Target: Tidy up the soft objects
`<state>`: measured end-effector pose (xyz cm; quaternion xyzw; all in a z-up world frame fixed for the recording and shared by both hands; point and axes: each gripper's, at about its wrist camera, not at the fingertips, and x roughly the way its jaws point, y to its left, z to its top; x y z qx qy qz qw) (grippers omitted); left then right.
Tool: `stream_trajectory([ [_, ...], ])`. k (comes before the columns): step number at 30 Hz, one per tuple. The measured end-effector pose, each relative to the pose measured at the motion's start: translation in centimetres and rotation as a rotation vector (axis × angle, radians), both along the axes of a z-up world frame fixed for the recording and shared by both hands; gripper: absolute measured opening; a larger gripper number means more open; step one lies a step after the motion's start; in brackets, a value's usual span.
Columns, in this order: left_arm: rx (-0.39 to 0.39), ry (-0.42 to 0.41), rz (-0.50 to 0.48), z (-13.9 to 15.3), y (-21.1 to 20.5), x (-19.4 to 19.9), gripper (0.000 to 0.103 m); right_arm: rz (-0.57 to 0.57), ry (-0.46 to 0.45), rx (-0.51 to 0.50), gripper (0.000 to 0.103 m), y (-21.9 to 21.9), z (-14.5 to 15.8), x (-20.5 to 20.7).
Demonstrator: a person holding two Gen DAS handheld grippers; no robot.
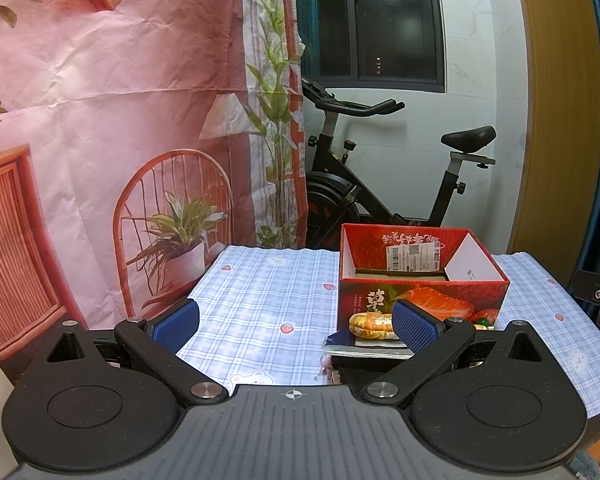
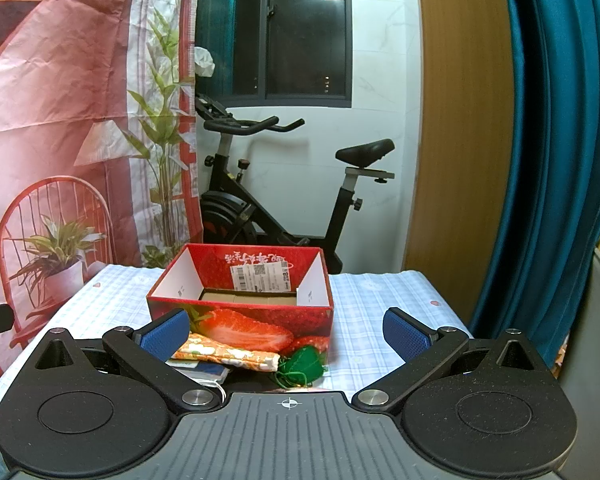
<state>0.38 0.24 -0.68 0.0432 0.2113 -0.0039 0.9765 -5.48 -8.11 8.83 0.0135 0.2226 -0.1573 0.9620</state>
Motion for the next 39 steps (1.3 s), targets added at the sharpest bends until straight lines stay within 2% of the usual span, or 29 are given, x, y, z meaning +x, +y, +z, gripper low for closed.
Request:
stream_trajectory([
  [10,-0.029,0.016,-0.013,0.0,0.3,0.8,0.103,0.005,0.002,-0.012,0.103,0.2,-0.3,0.2],
  [14,-0.030,0.018,-0.025,-0.4,0.3,2.1,0.103,0.006,0.005,-0.027,0.103,0.1,-0.9,1.1],
  [17,-0.063,0.027,-0.015,-1.0,0.7,3.6,0.103,0.026,0.005,-0.012,0.103,-0.5,-1.6,1.9],
  [21,-0.114,0.039,-0.022,-2.2,1.4,5.6,0.103,0.027,0.020,-0.021,0.103,-1.8,-3.3,3.6],
  [25,-0.087,0.072,-0.031,-3.5,1.3,7.5,0.103,0.020,0.009,-0.015,0.103,-3.1,-5.3,5.1],
  [31,-0.077,0.143,-0.020,-6.0,1.5,10.4,0.103,0.007,0.066,0.014,0.103,-4.3,-8.7,7.8],
  [36,-0.062,0.199,-0.024,-8.2,1.4,12.6,0.103,0.019,0.101,0.178,0.103,-6.3,-11.2,9.2],
  [39,-0.047,0.220,-0.009,-8.7,1.2,13.7,0.103,-0.008,0.121,0.159,0.103,-6.5,-12.5,10.1],
])
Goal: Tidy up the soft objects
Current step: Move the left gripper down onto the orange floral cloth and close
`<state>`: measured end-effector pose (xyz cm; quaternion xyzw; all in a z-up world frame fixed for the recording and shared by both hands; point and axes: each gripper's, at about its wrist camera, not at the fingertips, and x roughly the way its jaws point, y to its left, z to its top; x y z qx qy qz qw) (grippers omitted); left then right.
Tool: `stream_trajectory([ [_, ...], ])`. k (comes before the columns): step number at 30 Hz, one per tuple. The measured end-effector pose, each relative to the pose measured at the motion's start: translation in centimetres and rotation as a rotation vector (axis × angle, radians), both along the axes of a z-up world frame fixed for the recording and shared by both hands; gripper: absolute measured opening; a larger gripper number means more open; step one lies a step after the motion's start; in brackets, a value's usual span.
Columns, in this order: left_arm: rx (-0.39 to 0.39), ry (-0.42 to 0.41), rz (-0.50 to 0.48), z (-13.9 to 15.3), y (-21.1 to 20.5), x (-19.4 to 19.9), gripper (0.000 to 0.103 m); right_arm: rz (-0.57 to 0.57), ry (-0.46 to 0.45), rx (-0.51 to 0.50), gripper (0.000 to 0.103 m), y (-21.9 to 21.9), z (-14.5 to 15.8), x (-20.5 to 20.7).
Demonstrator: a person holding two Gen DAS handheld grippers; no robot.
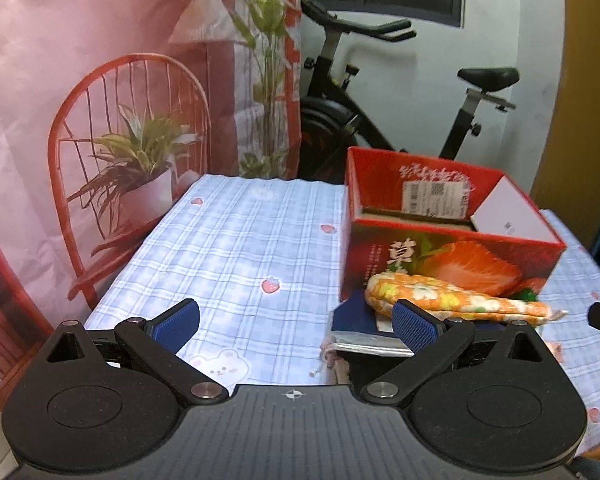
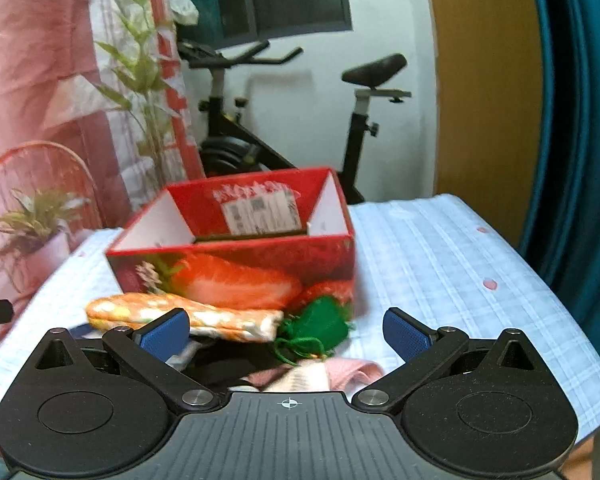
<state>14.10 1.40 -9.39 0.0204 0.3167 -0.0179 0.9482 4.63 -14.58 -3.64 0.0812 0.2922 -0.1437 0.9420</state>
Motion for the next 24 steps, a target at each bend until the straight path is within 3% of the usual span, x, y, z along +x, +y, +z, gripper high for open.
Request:
stream_trajectory([
  [5,0.009,0.008,-0.023,-0.2,-0.4,1.9,0.103,-0.005,0.031,0.023,0.103,-0.6,-1.3,1.7],
  [10,-0.046,0.022,-0.065,-0.5,-0.6,3.4,0.103,-0.003,0.058,0.053,0.102,-1.0,-2.3,3.5],
  [16,-0.102,0.068,-0.125,-0.8,-1.3,6.4,0.100,0.022,0.093,0.098,0.089,-1.6,-3.3,5.5],
  [18,-0.131,0.094,-0.139,-1.2,-1.5,7.6,0.097,0.037,0.095,0.116,0.086,-1.9,-3.5,6.3],
  [22,-0.208,0.169,-0.172,-2.5,-1.7,9.9,0.081,0.062,0.104,0.140,0.080,-2.0,-4.0,7.7],
  [24,-0.261,0.214,-0.186,-3.4,-1.6,10.7,0.079,0.085,0.117,0.154,0.078,-1.9,-4.4,8.4],
])
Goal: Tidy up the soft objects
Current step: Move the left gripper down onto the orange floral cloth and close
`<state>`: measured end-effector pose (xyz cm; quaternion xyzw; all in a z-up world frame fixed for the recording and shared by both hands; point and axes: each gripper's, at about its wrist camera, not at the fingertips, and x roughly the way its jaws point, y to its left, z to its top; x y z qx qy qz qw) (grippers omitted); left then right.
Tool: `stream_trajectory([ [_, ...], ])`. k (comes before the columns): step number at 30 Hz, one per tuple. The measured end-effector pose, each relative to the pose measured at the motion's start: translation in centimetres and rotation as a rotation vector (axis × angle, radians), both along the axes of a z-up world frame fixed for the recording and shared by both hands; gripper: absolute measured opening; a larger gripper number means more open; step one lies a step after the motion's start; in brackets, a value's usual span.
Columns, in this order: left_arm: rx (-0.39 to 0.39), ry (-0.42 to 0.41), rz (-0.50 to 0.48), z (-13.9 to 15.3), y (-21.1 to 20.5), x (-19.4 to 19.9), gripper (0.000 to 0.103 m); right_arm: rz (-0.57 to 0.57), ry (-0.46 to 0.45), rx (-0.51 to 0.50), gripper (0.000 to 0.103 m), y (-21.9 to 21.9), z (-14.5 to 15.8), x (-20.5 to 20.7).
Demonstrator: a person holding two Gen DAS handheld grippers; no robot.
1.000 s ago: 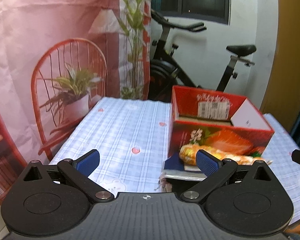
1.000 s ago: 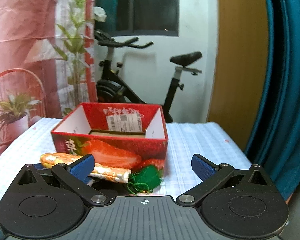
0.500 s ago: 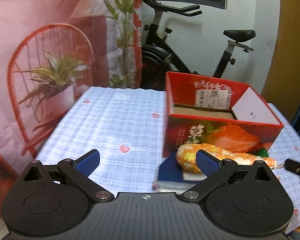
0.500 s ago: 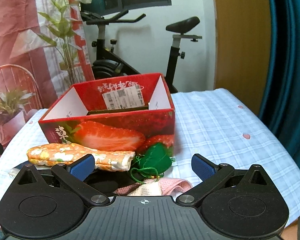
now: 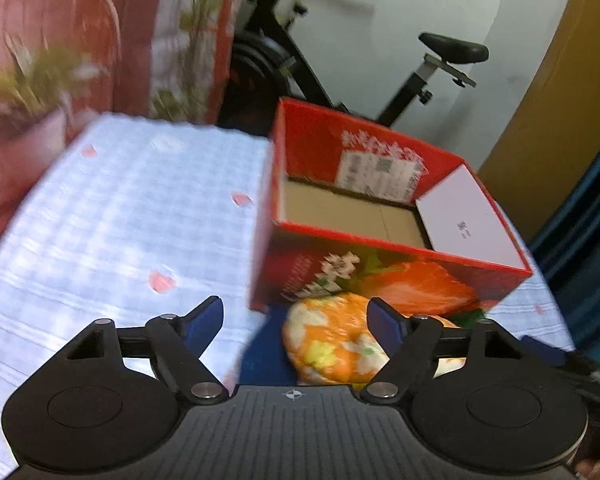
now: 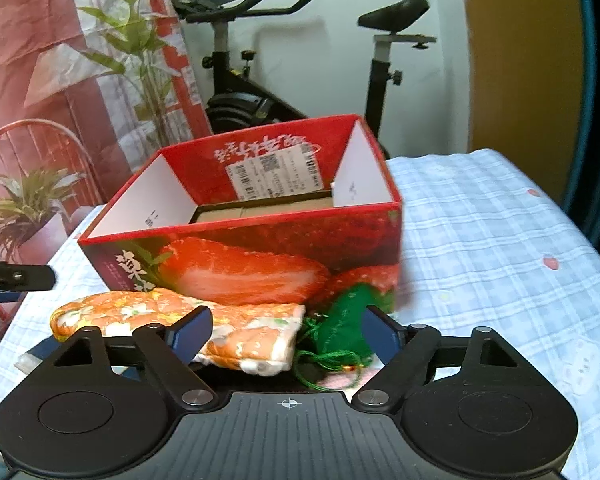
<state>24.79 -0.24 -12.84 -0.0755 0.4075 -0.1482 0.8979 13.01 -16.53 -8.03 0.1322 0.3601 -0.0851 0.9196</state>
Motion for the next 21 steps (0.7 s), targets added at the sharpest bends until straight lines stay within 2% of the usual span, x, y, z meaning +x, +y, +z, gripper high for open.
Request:
stream_trajectory([
  [6,-0.054,0.097,-0.009,-2.7,-0.4,0.3,0.079,0.056,0.039,0.046,0.075,0.1,-1.4,0.7],
  [10,-0.080,0.122,-0.017,-3.8,-0.6,0.0,0.078,0.076,0.050,0.099,0.073,-0.3,-2.0,0.8],
  [12,-0.107,0.127,-0.027,-4.0,-0.5,-0.1,0.069,0.091,0.061,0.111,0.072,-0.3,-2.4,0.9],
  [13,-0.107,0.127,-0.023,-4.1,-0.4,-0.2,0.060,0.094,0.066,0.115,0.071,-0.2,-2.6,1.0],
  [14,-0.107,0.129,-0.018,-4.3,-0.3,-0.2,0.055,0.097,0.072,0.122,0.071,-0.2,-2.8,1.0],
  [17,-0.140,0.132,-0.005,-4.7,0.5,-0.4,0.048,0.106,0.080,0.147,0.066,-0.3,-3.3,1.2],
  [21,-0.142,0.131,-0.016,-4.9,0.6,-0.7,0.045,0.120,0.091,0.156,0.061,-0.2,-3.6,1.5],
])
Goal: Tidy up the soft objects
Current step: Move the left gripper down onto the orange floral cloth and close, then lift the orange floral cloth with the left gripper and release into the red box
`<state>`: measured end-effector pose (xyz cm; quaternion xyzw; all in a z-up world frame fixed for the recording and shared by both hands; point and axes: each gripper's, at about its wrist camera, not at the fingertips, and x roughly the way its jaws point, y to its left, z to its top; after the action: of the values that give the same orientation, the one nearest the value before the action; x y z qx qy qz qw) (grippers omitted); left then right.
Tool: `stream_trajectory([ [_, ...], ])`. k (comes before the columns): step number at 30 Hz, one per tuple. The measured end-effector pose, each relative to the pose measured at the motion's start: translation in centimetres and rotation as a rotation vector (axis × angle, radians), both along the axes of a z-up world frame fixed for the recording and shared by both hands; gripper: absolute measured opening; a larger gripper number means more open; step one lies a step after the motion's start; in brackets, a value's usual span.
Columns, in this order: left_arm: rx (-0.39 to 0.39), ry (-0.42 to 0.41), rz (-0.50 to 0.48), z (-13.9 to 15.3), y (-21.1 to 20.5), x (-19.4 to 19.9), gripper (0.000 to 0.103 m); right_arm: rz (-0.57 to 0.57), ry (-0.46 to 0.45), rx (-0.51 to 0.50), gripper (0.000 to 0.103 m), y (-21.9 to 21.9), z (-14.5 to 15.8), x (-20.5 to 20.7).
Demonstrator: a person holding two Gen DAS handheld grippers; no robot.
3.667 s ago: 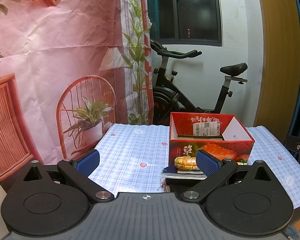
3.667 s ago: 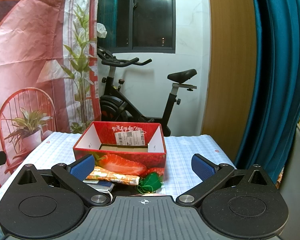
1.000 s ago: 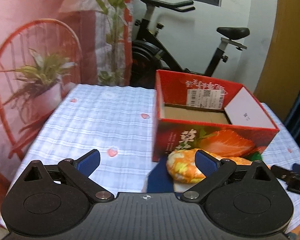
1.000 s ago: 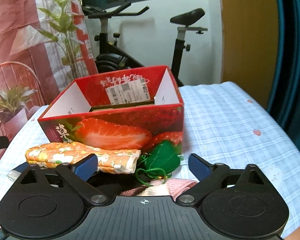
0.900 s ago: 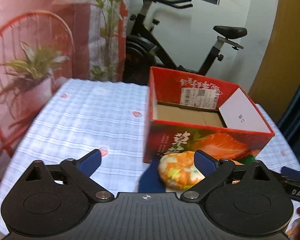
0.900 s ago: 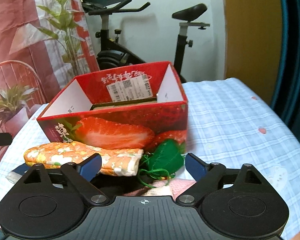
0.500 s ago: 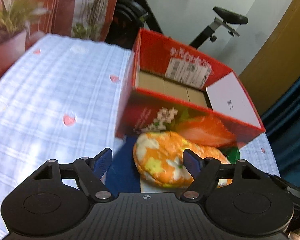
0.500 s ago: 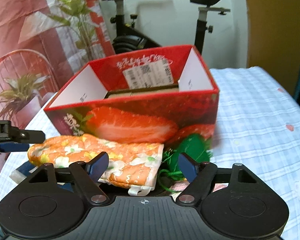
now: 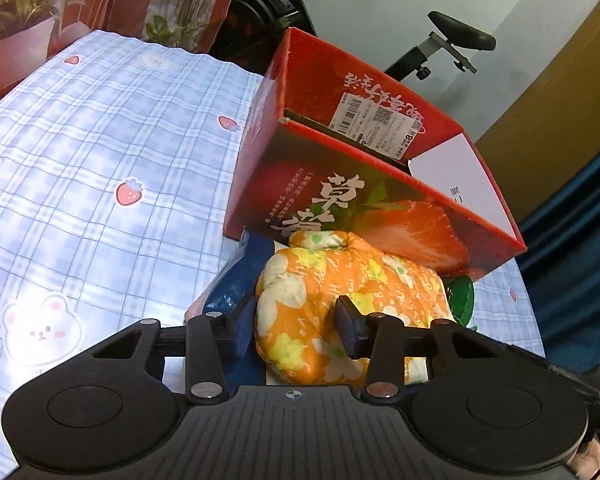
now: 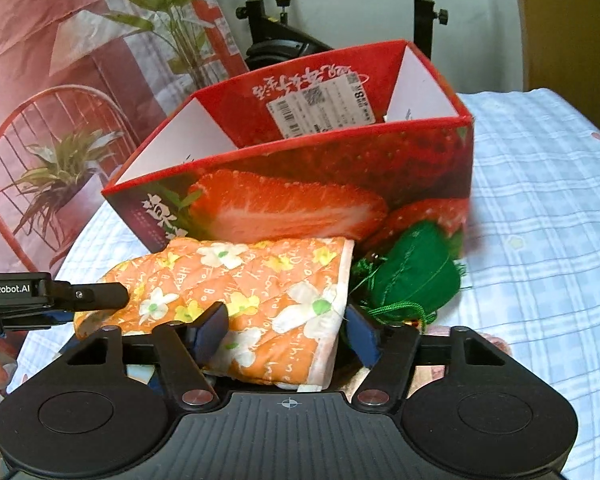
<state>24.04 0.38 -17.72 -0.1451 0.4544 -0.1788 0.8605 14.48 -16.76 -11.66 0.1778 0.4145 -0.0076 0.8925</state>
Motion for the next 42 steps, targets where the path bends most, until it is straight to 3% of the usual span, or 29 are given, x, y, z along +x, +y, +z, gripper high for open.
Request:
stream_trajectory([
  [7,0.017,0.000,-0.019,-0.2,-0.3,-0.4,0.042,0.003,0.010,0.032,0.055,-0.2,-0.4,-0.4],
  [9,0.023,-0.016,-0.028,0.2,-0.3,-0.6,0.037,0.021,0.000,0.012,0.044,0.0,0.0,-0.7],
  [13,0.021,-0.072,-0.022,1.2,0.1,-1.2,0.024,0.047,-0.042,-0.032,0.012,0.1,1.8,-1.1],
  [14,0.015,-0.086,-0.019,1.5,0.3,-1.4,0.022,0.051,-0.056,-0.032,0.010,0.0,2.3,-1.2],
  [29,-0.003,-0.325,-0.014,7.7,0.2,-4.0,0.019,0.106,-0.248,-0.089,0.008,0.2,9.2,-2.0],
  [38,-0.015,-0.450,-0.003,11.9,-0.5,-2.7,0.019,0.127,-0.355,-0.114,0.008,-0.1,13.4,-0.3],
  [42,0.029,-0.503,-0.014,13.0,-2.1,-0.8,0.019,0.133,-0.380,-0.146,0.008,-0.6,14.4,1.5],
])
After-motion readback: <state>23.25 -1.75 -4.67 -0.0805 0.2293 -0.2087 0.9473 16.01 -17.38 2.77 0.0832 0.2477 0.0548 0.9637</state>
